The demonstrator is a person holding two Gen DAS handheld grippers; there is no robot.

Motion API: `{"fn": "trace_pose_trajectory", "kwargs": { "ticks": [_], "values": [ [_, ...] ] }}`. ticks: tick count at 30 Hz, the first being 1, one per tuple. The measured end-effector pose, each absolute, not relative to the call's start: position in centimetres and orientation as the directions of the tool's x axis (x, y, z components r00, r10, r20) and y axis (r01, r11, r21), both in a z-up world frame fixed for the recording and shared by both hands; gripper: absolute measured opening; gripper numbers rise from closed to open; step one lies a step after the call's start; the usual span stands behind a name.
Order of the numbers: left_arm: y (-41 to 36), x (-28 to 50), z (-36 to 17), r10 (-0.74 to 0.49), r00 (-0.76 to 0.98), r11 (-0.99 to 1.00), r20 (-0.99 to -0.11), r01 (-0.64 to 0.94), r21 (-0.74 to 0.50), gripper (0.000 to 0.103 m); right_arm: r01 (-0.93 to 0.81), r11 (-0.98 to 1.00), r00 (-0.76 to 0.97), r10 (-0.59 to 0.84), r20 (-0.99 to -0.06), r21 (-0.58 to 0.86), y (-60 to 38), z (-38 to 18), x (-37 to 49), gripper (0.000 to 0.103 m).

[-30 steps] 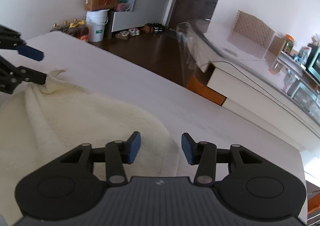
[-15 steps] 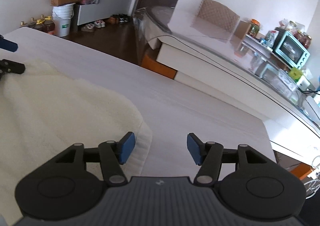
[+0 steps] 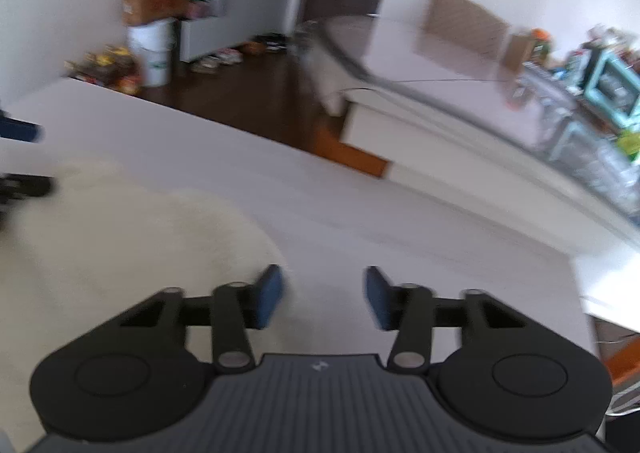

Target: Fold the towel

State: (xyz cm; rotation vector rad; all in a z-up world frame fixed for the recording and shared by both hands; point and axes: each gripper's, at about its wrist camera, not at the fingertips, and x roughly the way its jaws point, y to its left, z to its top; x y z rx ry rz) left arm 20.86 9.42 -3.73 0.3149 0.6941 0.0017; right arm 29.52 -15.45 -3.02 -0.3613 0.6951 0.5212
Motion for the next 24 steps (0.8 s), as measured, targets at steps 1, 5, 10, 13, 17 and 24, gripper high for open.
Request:
{"fn": "trace_pose_trajectory", "kwargs": {
  "ticks": [1,5,10,13,17,24],
  "values": [
    [9.4,20.9,-3.7,0.106,0.771,0.952,-0.628,0.103,0.287,0.074,-0.570,0.811,0.644,0.344,-0.684,-0.129,-15.6,-3.1,29.4,0.039],
    [9.3,21.0,-3.8,0.104,0.773,0.953,-0.626,0.103,0.286,0.074,-0.588,0.807,0.608,0.394,-0.690,-0.057,-16.2,-3.2,29.7,0.027],
    [9.4,20.9,-3.8,0.102,0.774,0.955,-0.625,0.099,0.279,0.074,-0.612,0.791,0.573,0.436,-0.694,-0.008,-16.4,-2.8,29.3,0.028],
    [9.4,20.9,-3.9,0.104,0.776,0.954,-0.623,0.098,0.282,0.074,-0.629,0.777,0.571,0.441,-0.693,-0.025,-16.2,-2.9,28.7,0.028],
    [9.6,20.8,-3.9,0.103,0.776,0.956,-0.622,0.096,0.278,0.076,-0.653,0.755,0.572,0.441,-0.691,-0.058,-15.7,-2.8,27.6,0.029],
    [9.5,20.9,-3.9,0.107,0.778,0.955,-0.619,0.094,0.282,0.077,-0.675,0.735,0.568,0.455,-0.686,-0.071,-15.0,-2.6,26.6,0.042]
  ]
}}
